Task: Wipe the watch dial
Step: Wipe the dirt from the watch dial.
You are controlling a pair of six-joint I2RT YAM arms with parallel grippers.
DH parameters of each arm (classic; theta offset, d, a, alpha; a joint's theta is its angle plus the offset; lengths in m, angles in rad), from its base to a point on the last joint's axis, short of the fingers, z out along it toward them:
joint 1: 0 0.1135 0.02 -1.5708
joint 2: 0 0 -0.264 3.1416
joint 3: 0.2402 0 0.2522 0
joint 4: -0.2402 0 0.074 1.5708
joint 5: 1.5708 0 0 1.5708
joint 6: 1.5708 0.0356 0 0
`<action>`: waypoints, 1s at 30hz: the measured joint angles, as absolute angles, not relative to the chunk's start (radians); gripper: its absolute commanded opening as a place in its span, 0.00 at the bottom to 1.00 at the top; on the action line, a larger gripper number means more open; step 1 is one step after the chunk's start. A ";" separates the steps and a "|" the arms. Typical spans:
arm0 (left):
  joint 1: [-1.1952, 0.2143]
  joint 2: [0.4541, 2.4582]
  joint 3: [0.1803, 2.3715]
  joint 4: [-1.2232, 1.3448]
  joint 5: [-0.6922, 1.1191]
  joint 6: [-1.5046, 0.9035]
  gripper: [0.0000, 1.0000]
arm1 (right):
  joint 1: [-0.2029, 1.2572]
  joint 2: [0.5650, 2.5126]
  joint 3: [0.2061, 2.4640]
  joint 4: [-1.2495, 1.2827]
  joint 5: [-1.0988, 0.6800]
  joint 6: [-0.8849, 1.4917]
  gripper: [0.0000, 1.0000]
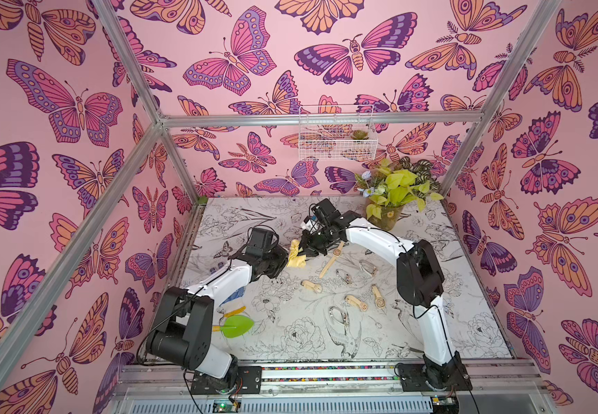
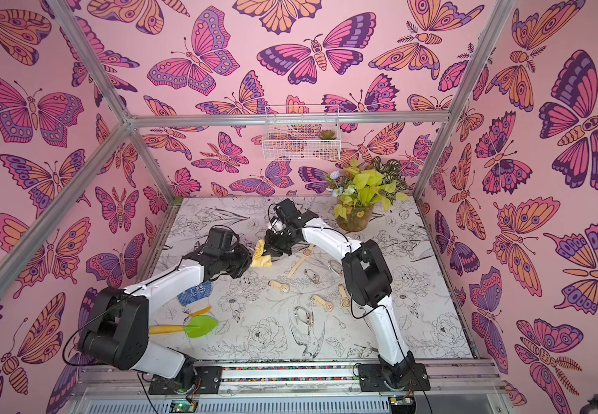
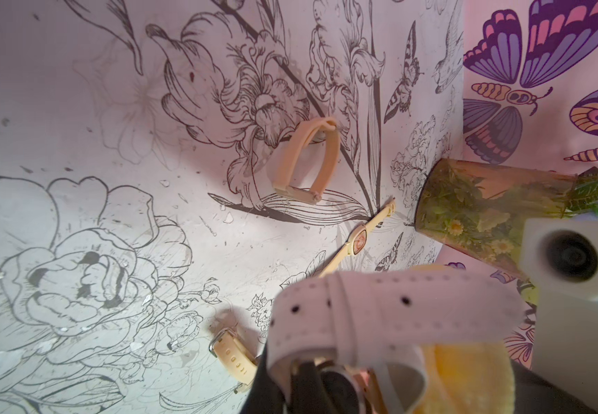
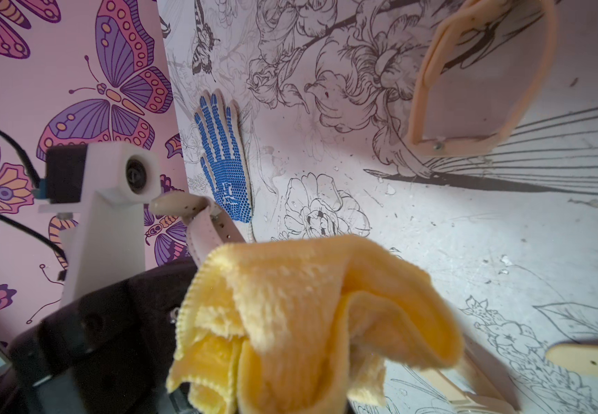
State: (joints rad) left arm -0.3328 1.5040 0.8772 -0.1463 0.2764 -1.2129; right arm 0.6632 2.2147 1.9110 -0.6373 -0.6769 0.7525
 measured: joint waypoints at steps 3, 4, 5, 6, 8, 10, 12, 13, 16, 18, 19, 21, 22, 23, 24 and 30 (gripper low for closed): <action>-0.333 1.486 0.852 -0.124 0.265 -1.213 0.00 | 0.663 2.245 1.964 -0.656 -0.690 0.767 0.00; -0.332 1.480 0.844 -0.120 0.262 -1.213 0.00 | 0.662 2.257 1.986 -0.659 -0.694 0.772 0.00; -0.332 1.475 0.839 -0.119 0.261 -1.213 0.00 | 0.662 2.263 2.001 -0.661 -0.697 0.778 0.00; -0.332 1.469 0.833 -0.114 0.262 -1.213 0.00 | 0.660 2.269 2.016 -0.661 -0.699 0.783 0.00; -0.334 1.453 0.819 -0.102 0.265 -1.214 0.00 | 0.651 2.272 2.037 -0.657 -0.705 0.789 0.00; -0.335 1.436 0.805 -0.093 0.276 -1.215 0.00 | 0.637 2.272 2.045 -0.639 -0.714 0.794 0.00; -0.335 1.425 0.792 -0.080 0.289 -1.219 0.00 | 0.619 2.271 2.041 -0.616 -0.718 0.797 0.00; -0.335 1.420 0.786 -0.075 0.295 -1.222 0.00 | 0.607 2.266 2.027 -0.603 -0.719 0.797 0.00; -0.332 1.408 0.772 -0.060 0.303 -1.234 0.00 | 0.575 2.236 1.948 -0.577 -0.718 0.797 0.00; -0.325 1.406 0.768 -0.048 0.310 -1.242 0.00 | 0.558 2.210 1.884 -0.567 -0.715 0.796 0.00; -0.320 1.406 0.768 -0.042 0.314 -1.247 0.00 | 0.554 2.195 1.847 -0.560 -0.714 0.796 0.00; -0.311 1.406 0.768 -0.033 0.318 -1.252 0.00 | 0.553 2.160 1.773 -0.547 -0.711 0.796 0.00; -0.306 1.406 0.768 -0.027 0.319 -1.256 0.00 | 0.556 2.144 1.739 -0.540 -0.711 0.796 0.00; -0.302 1.406 0.768 -0.024 0.319 -1.259 0.00 | 0.559 2.129 1.708 -0.533 -0.710 0.796 0.00; -0.299 1.406 0.768 -0.022 0.320 -1.262 0.00 | 0.563 2.114 1.679 -0.531 -0.710 0.796 0.00; -0.288 1.411 0.768 -0.003 0.331 -1.266 0.00 | 0.620 2.077 1.624 -0.530 -0.699 0.781 0.00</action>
State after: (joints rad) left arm -0.2882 1.4105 0.7677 -0.0032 0.3309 -1.2655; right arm 0.6205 2.0769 1.6241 -0.5301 -0.6987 0.7807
